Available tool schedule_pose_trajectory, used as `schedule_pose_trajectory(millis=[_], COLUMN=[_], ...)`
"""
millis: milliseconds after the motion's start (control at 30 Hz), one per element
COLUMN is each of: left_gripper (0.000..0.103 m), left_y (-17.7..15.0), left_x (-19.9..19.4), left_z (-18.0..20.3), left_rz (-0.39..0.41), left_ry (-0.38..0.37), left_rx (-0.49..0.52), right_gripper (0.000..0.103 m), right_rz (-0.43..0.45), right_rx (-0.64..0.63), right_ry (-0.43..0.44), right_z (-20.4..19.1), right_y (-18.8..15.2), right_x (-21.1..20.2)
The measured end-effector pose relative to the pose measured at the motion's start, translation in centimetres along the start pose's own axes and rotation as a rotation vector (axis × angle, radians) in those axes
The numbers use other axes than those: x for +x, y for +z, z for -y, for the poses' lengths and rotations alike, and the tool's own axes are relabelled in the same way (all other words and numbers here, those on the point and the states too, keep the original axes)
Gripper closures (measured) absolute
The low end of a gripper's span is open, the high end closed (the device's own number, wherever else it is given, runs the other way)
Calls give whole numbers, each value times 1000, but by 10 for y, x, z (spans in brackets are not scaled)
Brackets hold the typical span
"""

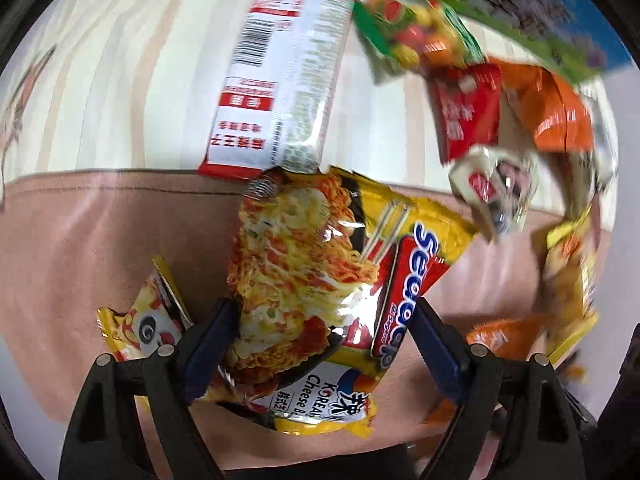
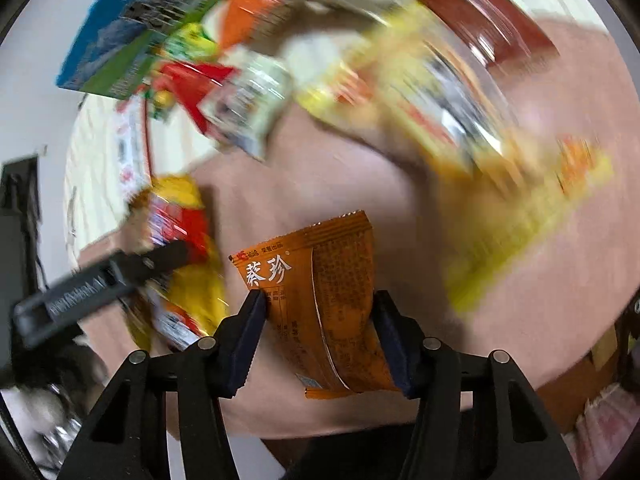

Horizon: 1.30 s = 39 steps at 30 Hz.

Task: Organize snacks
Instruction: 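Grasp the yellow noodle bag with left tool while right tool grasps orange packet, then carry both packets into the cardboard box and open both tools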

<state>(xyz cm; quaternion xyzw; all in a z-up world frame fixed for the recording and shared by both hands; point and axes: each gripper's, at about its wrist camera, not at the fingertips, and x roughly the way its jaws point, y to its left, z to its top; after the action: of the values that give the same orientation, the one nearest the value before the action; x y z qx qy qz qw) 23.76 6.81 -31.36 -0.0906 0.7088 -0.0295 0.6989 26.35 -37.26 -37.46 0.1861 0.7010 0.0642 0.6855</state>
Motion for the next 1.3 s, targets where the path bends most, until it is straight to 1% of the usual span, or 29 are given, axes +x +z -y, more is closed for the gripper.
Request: schedule_pose_trajectory(millis=[67,100,133,200,233,300,333,367,400,433,467,500,533,567,633,700,733,767,800,833,867,900,933,1033,1133,1167,1200,1233,1300], left_gripper=[16,15,15,15,15,15,15,15,17,17,16,17,17,19,21,21,21,21,21,21,20,20,19,16,15,16,18,19,24], left_y=[0,-1,-2,-4,-3,-2,5,4,5,9,13,15,14,14,16,22,24,30,33,36,37,39,41,46,48,48,49,49,48], left_x=[3,5,8,15,17,24,33,35,41,47,52,56,58,60,53,50,51,57,61,65,69,75,78,90,104,103,104,106,109], left_z=[0,2,6,18,18,24,34,35,38,43,45,48,64,62,52,38,31,27,25,23,22,21,20,20,22,24,23,24,28], left_rz=[-9,-5,-7,-15,-22,-41,-46,-50,-50,-43,-37,-29,-22,-12,14,50,48,15,0,-13,-21,-31,-44,-75,-72,-67,-60,-50,-31], left_ry=[20,32,43,50,46,36,34,35,40,53,54,46,43,41,33,-21,-57,-86,-94,-105,-110,-109,-110,-102,-78,-69,-62,-49,-24], left_rx=[54,102,139,188,208,249,268,298,315,324,317,302,290,264,177,59,16,2,10,29,54,80,102,152,185,186,184,176,153], right_gripper=[44,40,33,25,25,25,25,25,25,25,25,28,38,40,47,47,47,46,43,35,30,21,18,18,19,21,33,40,43], right_rz=[19,0,-13,-22,-23,-30,-35,-45,-53,-55,-53,-48,-48,-46,-39,-34,-39,-45,-47,-53,-58,-58,-57,-57,-74,-76,-77,-76,-74], right_rx=[-25,-32,-32,-46,-60,-93,-105,-124,-139,-149,-151,-154,-168,-182,-166,-116,-74,-50,-42,-47,-55,-61,-67,-81,-116,-126,-139,-163,-171], right_ry=[-6,-14,-12,-10,-19,-47,-56,-66,-79,-89,-96,-114,-143,-168,-198,-170,-126,-95,-83,-86,-90,-79,-75,-88,-122,-135,-163,-212,-212], right_z=[-13,-17,-17,-19,-20,-30,-36,-40,-43,-45,-47,-48,-51,-42,-42,-38,-36,-32,-32,-28,-29,-30,-31,-37,-46,-44,-58,-59,-73], right_y=[12,16,18,15,18,12,11,7,4,1,0,-2,-3,-2,-7,-11,-12,-13,-14,-15,-16,-16,-18,-18,-21,-23,-20,-23,-23], right_x=[-1,2,4,3,6,8,12,15,19,22,24,27,30,34,36,33,32,31,31,32,33,33,33,37,44,44,57,59,72])
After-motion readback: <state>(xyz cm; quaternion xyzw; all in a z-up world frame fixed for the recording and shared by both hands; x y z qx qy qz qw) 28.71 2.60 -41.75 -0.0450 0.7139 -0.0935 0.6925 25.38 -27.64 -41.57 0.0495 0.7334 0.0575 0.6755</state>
